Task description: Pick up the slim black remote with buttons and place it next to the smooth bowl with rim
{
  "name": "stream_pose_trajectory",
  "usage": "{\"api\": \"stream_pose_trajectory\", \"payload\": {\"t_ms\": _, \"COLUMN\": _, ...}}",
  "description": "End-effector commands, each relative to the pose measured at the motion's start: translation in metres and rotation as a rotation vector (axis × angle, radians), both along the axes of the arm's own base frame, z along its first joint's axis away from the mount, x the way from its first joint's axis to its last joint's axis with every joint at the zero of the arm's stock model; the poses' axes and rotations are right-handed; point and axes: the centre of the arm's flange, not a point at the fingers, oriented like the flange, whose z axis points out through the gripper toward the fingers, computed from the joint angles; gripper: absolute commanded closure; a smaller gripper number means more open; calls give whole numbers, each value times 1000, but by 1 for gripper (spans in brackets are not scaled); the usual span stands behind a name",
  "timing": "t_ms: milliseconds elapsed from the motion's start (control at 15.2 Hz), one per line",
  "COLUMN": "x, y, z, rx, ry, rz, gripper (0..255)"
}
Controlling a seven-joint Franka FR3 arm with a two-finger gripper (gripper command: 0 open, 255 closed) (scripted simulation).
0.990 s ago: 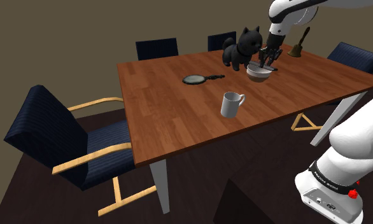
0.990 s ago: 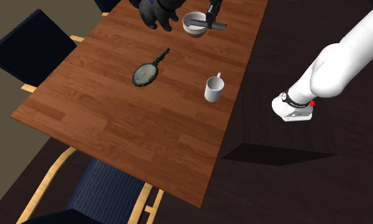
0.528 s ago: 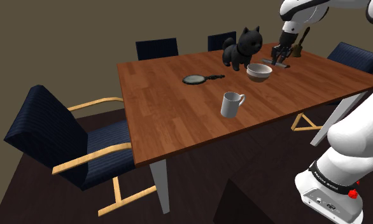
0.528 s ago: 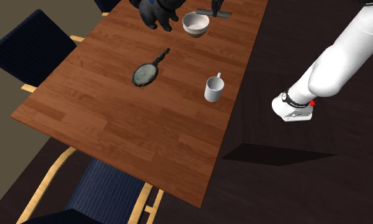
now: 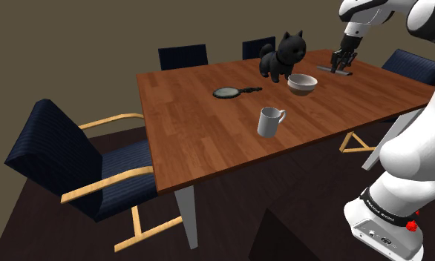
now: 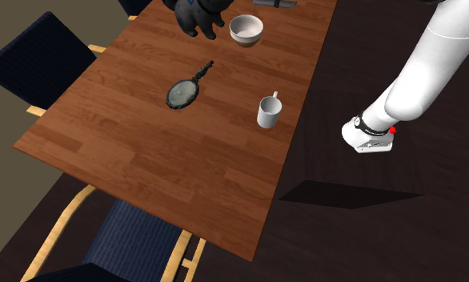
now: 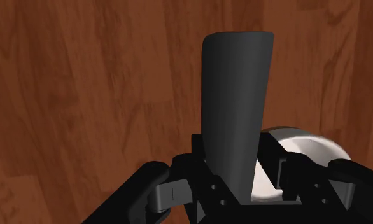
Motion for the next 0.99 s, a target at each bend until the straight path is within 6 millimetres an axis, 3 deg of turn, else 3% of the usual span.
{"api": "stream_pose_trajectory", "payload": {"t_ms": 0, "x": -1, "y": -7, "z": -9, "rx": 0, "ry": 0, "rz": 2, "gripper": 255}}
{"api": "stream_pose_trajectory", "payload": {"t_ms": 924, "x": -1, "y": -7, "z": -83, "rx": 0, "ry": 0, "rz": 2, "gripper": 255}}
